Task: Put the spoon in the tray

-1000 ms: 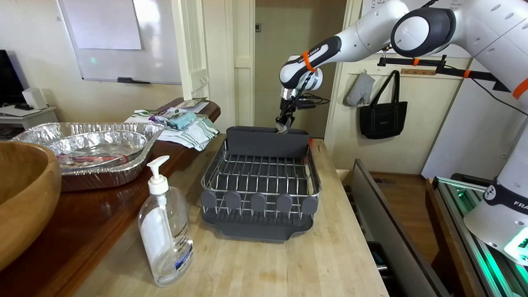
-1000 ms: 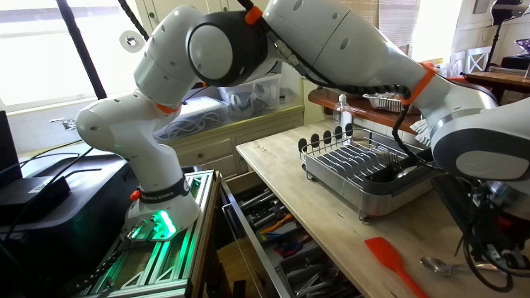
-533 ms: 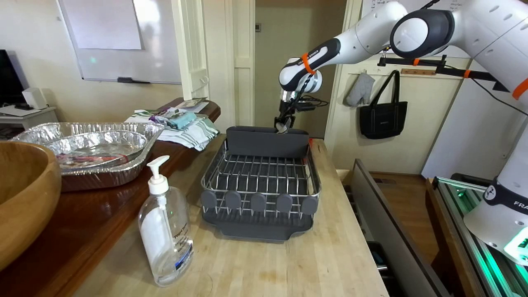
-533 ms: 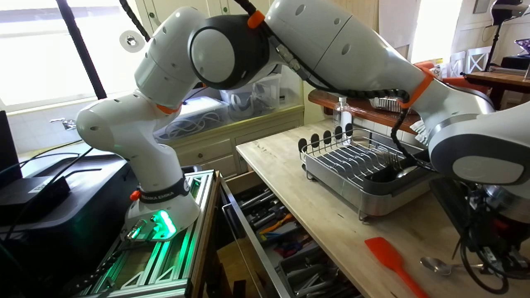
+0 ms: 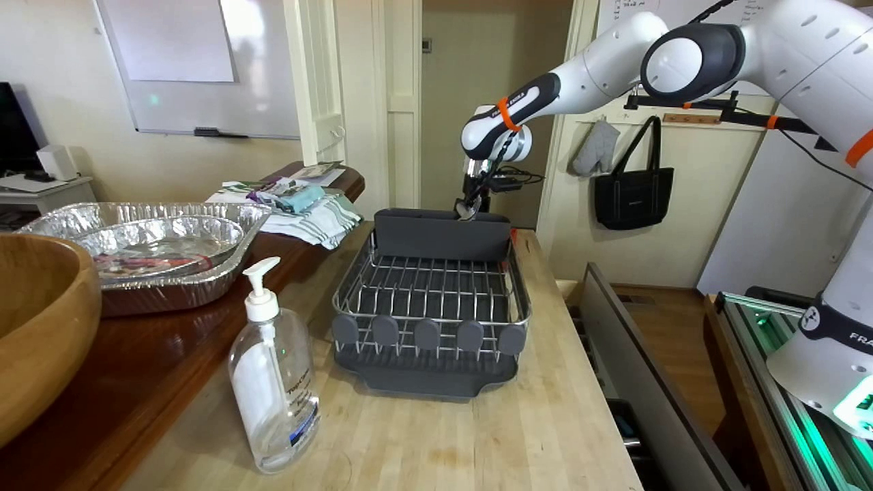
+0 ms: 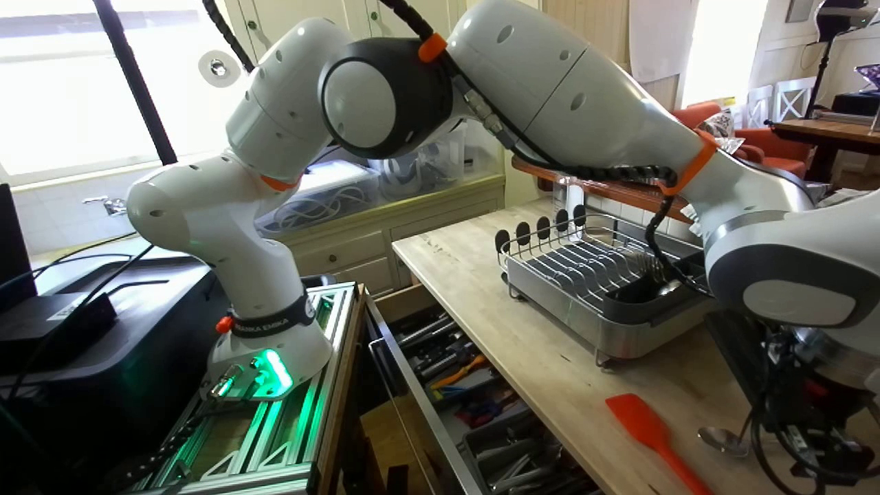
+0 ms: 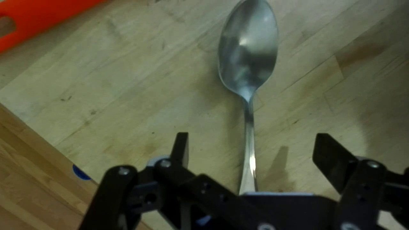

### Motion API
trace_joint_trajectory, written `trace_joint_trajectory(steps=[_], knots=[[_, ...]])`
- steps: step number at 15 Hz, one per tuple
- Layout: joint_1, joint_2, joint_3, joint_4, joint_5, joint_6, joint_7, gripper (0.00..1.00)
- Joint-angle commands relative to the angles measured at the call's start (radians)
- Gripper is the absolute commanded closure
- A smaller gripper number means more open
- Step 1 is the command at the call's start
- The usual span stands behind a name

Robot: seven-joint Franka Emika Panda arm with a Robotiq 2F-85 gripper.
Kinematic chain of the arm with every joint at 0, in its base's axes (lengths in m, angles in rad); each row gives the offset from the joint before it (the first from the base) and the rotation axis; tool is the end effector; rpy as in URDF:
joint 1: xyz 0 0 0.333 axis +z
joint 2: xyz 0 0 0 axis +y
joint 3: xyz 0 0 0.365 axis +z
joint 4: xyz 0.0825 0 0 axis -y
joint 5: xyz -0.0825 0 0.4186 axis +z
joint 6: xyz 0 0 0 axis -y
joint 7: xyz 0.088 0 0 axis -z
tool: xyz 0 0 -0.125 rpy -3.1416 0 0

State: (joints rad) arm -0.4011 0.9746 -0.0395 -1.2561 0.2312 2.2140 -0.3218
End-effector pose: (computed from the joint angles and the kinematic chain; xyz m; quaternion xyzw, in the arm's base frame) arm 0.7464 -0.3308 0.1528 -0.9898 0.1204 -0.0210 0.0728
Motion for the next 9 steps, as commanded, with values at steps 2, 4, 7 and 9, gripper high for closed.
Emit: trace_joint_trajectory(steps=[2, 4, 7, 9], knots=[[-0.007, 0.036, 0.006, 0.034, -0.020, -0.014, 0.009, 0.33], [-0.006, 0.040, 0.005, 0.036, -0.021, -0.017, 0.010, 0.51], [-0.007, 0.043, 0.006, 0.038, -0.020, -0.020, 0.011, 0.73], [-0.008, 0.043, 0.006, 0.039, -0.020, -0.025, 0.011, 0.89]])
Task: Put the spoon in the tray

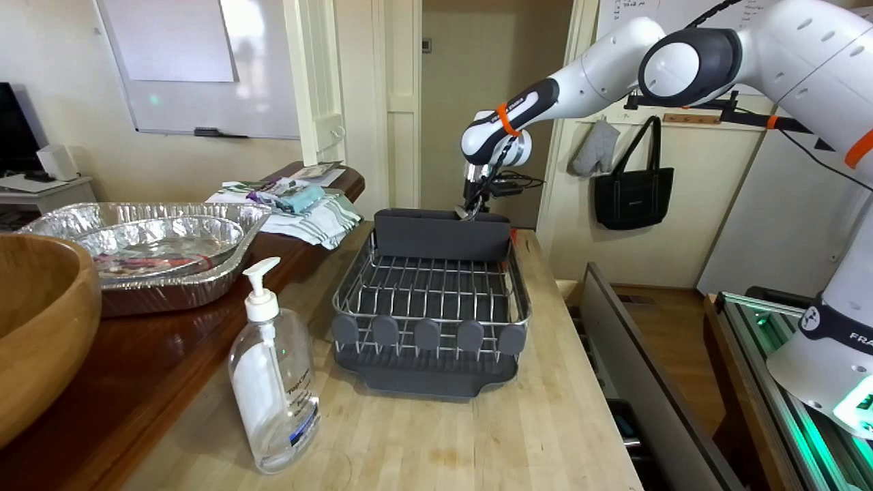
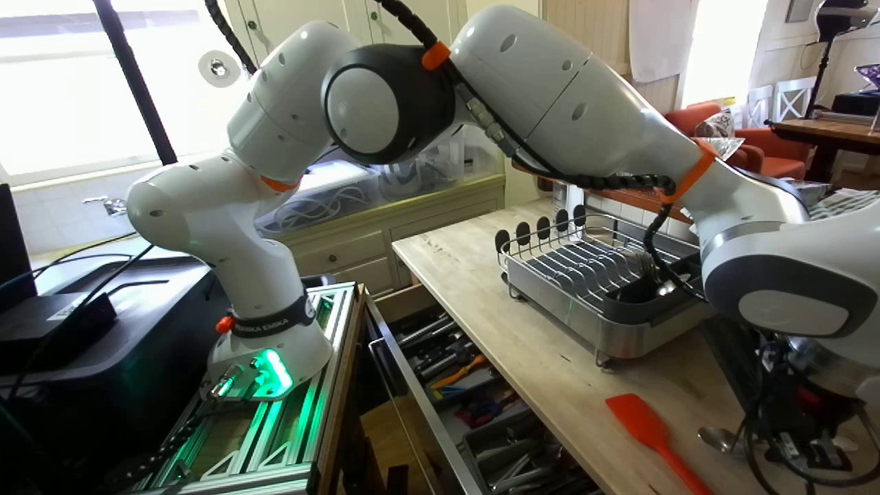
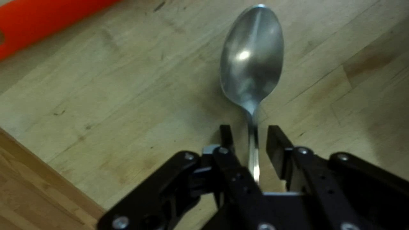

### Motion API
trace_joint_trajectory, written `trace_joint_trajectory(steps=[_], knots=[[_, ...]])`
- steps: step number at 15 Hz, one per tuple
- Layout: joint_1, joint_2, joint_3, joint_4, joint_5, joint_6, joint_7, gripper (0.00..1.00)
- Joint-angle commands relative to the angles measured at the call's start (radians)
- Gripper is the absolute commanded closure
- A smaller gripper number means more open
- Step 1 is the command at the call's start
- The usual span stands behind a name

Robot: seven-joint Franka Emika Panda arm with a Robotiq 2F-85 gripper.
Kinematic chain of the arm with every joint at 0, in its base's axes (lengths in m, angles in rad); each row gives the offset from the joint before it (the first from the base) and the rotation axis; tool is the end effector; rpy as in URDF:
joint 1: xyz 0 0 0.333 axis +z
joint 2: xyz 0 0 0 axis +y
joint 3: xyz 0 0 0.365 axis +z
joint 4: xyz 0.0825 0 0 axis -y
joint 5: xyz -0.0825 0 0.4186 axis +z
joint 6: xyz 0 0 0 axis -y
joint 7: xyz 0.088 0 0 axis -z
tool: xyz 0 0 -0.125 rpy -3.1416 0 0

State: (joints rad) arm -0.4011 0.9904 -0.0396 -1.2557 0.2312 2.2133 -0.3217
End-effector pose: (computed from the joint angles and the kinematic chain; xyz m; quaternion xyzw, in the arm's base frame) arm 0.7437 -0.3297 0.1401 -0.9897 0.1210 -0.0133 0.0751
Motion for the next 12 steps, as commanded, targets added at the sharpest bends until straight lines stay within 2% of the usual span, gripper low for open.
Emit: trace_joint_trajectory(steps=[1, 2, 7, 12], knots=[[-0.008, 0.027, 0.006, 0.039, -0.020, -0.026, 0.011, 0.95], [-0.008, 0.028, 0.006, 0.041, -0.020, -0.029, 0.011, 1.00], [-0.011, 0.017, 0.005, 0.038, -0.024, -0.035, 0.002, 0.98], [-0.027, -0.056, 0.003, -0.012, -0.047, -0.008, -0.053, 0.98]])
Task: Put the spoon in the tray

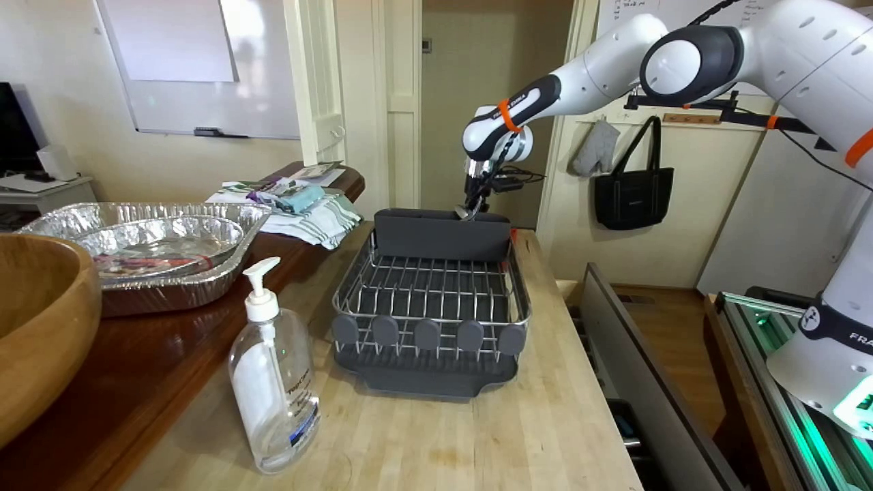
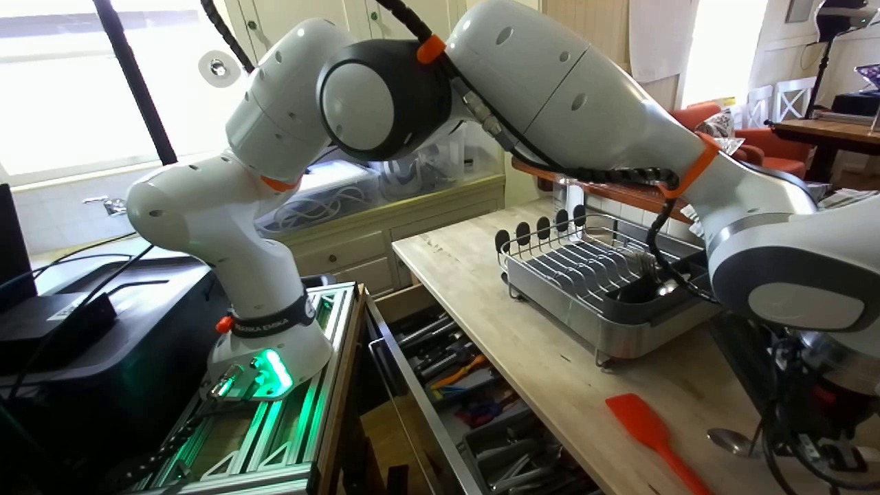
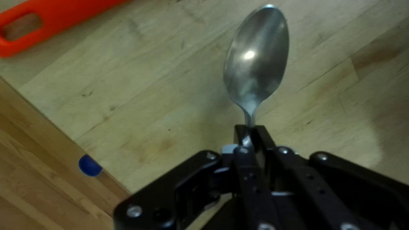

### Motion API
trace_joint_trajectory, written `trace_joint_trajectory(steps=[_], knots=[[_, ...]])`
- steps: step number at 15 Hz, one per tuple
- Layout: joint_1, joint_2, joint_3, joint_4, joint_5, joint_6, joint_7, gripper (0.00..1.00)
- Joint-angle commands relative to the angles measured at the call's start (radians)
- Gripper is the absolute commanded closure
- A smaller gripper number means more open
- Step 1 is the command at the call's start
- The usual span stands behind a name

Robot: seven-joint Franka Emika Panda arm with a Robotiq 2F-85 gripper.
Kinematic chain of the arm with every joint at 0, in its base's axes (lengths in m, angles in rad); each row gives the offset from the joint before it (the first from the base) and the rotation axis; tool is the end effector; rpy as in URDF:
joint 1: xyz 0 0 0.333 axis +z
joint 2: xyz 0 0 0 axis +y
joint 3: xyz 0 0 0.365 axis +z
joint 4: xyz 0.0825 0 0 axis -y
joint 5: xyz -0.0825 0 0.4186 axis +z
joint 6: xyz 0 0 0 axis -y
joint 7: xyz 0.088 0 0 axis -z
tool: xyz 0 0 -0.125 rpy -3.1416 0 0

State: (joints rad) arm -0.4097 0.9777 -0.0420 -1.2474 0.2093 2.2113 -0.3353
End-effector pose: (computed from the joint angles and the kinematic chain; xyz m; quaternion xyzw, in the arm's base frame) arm 0.7441 -0.3401 0.1540 -0.9915 0.1117 -0.0196 0.0633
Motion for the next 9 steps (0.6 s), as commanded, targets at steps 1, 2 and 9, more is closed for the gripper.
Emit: trace_joint_trajectory(steps=[1, 2, 9], knots=[[-0.021, -0.060, 0.002, -0.028, -0.034, -0.015, -0.049, 0.98], [-0.014, -0.081, -0.011, -0.043, -0.031, -0.011, -0.059, 0.98], [-0.020, -0.216, -0.017, -0.091, -0.076, -0.180, -0.144, 0.98]])
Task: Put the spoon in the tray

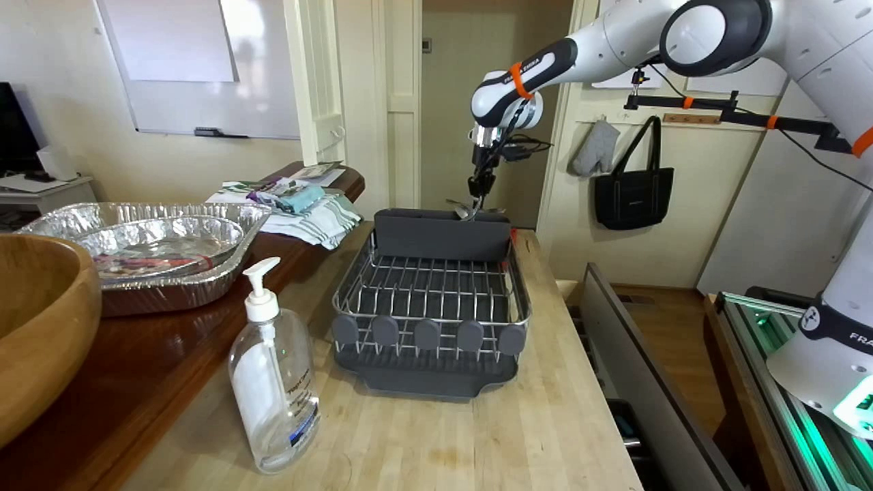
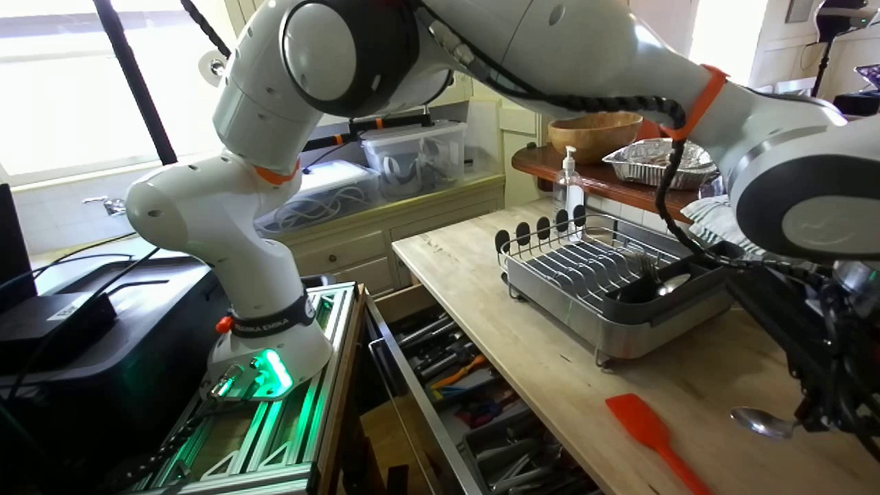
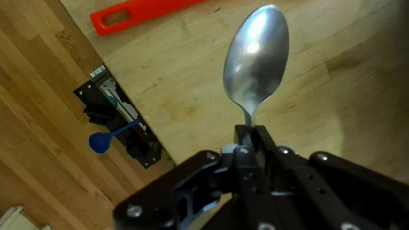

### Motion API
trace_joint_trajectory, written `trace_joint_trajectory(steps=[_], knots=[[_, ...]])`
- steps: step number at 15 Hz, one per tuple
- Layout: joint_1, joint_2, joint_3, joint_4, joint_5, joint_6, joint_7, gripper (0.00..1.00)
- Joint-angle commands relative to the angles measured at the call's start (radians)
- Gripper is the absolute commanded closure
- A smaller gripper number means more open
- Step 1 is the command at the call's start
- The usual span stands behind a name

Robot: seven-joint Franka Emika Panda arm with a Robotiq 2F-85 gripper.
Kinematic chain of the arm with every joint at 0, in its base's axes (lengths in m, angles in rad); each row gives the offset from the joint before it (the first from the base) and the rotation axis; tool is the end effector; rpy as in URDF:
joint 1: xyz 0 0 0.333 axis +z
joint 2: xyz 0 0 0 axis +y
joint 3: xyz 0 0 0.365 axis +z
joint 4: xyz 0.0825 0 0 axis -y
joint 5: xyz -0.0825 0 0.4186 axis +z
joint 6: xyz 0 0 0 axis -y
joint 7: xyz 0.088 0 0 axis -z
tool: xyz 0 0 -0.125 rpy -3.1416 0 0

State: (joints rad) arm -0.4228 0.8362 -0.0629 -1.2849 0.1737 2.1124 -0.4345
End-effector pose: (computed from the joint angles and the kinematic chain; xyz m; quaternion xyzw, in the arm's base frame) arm 0.7301 -0.3590 0.2433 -0.9969 0.0603 -0.0196 0.0470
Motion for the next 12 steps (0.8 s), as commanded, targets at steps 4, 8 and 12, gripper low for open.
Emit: trace_joint_trajectory(steps=[4, 8, 12], knots=[[0.040, -0.169, -0.038, -0.132, -0.177, -0.090, -0.124, 0.98], [0.092, -0.257, -0.075, -0.244, -0.356, -0.028, -0.139, 0.98], [0.147, -0.346, -0.089, -0.369, -0.533, 0.034, -0.151, 0.98]])
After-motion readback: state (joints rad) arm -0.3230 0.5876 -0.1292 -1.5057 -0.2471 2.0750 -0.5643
